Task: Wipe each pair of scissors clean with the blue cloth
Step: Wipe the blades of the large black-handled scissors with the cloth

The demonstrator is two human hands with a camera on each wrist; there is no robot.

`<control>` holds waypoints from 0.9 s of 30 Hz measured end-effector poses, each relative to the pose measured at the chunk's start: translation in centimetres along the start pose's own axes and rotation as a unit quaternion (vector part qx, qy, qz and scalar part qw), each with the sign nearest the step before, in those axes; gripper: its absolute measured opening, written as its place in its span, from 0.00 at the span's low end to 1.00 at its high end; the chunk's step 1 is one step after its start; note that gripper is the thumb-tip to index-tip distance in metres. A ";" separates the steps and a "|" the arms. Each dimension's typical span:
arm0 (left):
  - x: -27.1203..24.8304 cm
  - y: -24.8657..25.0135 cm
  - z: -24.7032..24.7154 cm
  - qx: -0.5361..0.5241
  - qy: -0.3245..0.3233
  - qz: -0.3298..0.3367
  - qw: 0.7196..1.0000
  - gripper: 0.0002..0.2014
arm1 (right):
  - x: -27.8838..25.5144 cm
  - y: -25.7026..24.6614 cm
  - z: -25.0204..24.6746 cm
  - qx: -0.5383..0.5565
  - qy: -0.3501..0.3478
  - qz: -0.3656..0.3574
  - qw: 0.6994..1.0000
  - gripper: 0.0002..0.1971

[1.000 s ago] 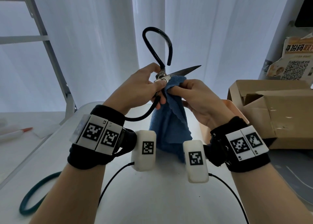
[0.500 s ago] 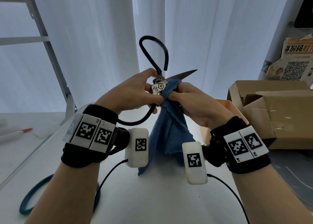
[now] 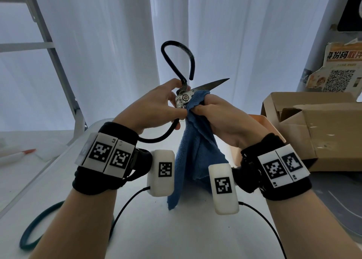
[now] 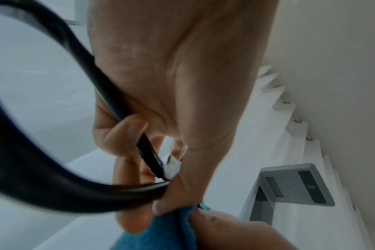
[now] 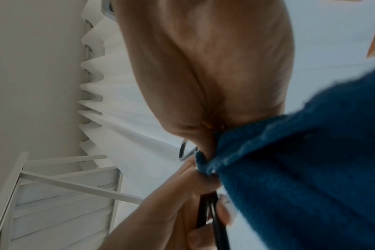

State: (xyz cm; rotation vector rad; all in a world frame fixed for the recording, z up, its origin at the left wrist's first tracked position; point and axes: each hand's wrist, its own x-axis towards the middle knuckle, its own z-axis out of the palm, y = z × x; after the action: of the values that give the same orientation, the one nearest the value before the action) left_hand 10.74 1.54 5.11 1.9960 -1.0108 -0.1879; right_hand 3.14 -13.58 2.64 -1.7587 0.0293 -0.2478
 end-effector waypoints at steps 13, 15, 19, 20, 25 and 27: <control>0.3 -0.4 -0.5 -0.075 -0.004 0.004 0.997 0.31 | 0.5 0.3 2.4 0.177 0.064 -0.008 0.982 0.14; 0.1 -0.3 -0.7 -0.091 -0.009 -0.001 0.996 0.28 | 0.4 0.3 2.3 0.179 0.051 -0.021 0.982 0.13; 0.0 0.0 -0.8 -0.095 -0.009 -0.003 0.995 0.27 | 0.4 0.4 1.5 0.105 0.084 -0.051 0.990 0.11; 0.0 0.1 -0.8 -0.095 -0.010 -0.006 0.995 0.27 | 0.4 0.4 1.1 0.082 0.085 -0.056 0.991 0.10; -0.1 0.2 -0.7 -0.087 0.002 -0.016 0.996 0.28 | 0.1 0.3 0.3 0.062 0.055 -0.057 0.995 0.11; 0.0 0.5 -0.6 -0.085 0.004 -0.009 0.996 0.28 | 0.0 0.4 0.5 0.102 0.059 -0.055 0.992 0.10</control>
State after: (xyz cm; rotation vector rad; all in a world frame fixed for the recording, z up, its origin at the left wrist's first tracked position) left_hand 10.71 1.79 5.80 1.8506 -0.9394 -0.2678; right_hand 3.32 -13.17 2.19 -1.5432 -0.0075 -0.4212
